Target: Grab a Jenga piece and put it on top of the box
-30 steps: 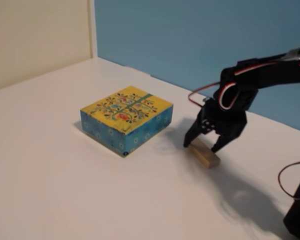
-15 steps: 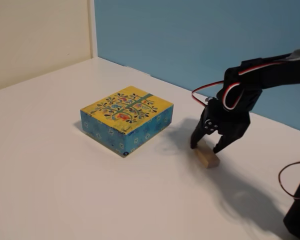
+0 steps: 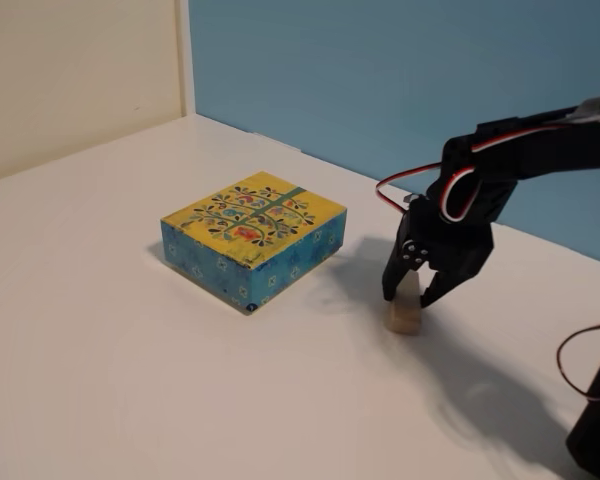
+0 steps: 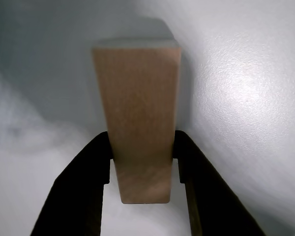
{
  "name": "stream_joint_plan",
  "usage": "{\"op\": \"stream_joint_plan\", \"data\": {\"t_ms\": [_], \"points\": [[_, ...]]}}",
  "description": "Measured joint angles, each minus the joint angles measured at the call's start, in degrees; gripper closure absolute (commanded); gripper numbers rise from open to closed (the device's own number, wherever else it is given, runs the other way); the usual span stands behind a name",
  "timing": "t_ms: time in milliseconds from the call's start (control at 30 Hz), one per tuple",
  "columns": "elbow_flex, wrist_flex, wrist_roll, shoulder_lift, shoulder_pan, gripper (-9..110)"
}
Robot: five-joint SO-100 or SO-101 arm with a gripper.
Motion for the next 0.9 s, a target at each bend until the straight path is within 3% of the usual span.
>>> {"op": "stream_joint_plan", "data": {"t_ms": [433,900], "points": [[-0.6,2.7,7.4,12.8,-3.3,101],[-14.6,10.9,19.5,22.2,-11.1,101]]}}
